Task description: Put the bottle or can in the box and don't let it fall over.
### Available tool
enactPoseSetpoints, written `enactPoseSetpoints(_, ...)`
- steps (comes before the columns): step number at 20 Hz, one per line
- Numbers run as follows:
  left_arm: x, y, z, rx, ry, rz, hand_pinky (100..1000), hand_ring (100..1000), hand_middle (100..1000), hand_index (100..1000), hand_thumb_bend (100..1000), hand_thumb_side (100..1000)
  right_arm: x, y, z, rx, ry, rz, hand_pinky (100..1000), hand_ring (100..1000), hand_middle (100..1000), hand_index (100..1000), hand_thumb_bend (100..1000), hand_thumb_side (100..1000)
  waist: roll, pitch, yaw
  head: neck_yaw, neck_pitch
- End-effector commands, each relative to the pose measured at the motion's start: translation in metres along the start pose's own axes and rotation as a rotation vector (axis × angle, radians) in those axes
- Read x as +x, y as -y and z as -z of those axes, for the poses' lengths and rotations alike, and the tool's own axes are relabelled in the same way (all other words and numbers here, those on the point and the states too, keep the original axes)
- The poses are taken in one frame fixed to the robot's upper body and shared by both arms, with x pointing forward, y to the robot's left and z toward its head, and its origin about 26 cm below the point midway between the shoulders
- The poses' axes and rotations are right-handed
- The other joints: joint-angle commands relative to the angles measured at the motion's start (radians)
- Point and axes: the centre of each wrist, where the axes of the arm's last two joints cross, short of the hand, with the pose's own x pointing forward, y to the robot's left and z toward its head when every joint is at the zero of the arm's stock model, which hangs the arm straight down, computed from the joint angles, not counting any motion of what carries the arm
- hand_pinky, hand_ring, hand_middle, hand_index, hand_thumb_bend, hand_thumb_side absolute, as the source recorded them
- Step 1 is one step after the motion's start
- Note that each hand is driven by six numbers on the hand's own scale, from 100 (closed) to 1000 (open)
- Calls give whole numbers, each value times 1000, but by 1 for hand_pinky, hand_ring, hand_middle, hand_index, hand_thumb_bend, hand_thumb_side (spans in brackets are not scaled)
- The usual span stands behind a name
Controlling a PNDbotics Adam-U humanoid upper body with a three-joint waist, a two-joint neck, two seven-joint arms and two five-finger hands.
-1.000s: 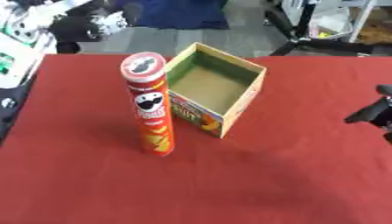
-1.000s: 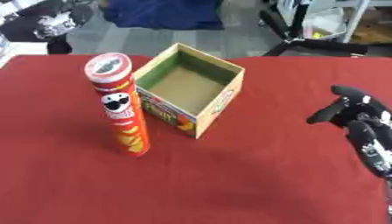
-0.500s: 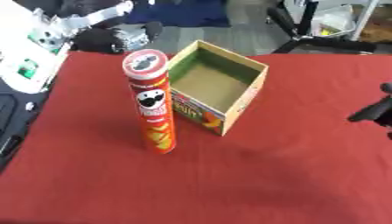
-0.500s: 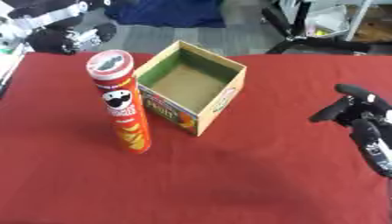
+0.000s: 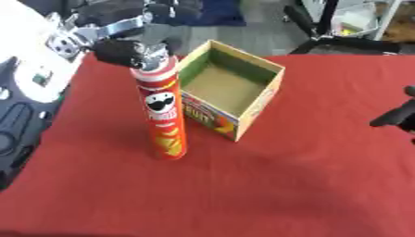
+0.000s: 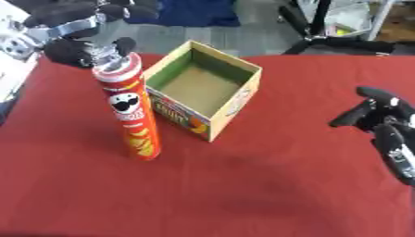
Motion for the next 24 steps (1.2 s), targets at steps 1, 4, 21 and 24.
enactPoseSetpoints(1, 1, -8, 1, -135, 113, 107, 1000, 1000, 982, 962, 100, 1000, 9, 5, 6, 29, 11, -33, 691, 652, 567, 897, 100, 524, -2, -10, -1, 3, 7)
enactPoseSetpoints(4, -1, -6, -1, -152, 103, 102, 1000, 1000, 979, 956, 100, 1000, 9, 5, 6, 30, 9, -33, 691, 652, 567, 897, 100, 524, -1, -10, -1, 2, 9)
enactPoseSetpoints(21, 6, -14, -20, -228, 85, 29, 1000, 963, 950, 944, 100, 1000, 9, 5, 5, 24, 3, -38, 691, 652, 566, 898, 100, 524, 2, -10, 3, -4, 16)
enactPoseSetpoints(24, 8, -15, -22, -236, 86, 24, 974, 944, 938, 931, 100, 1000, 9, 5, 4, 23, 2, -40, 692, 652, 566, 898, 100, 524, 3, -10, 4, -4, 16)
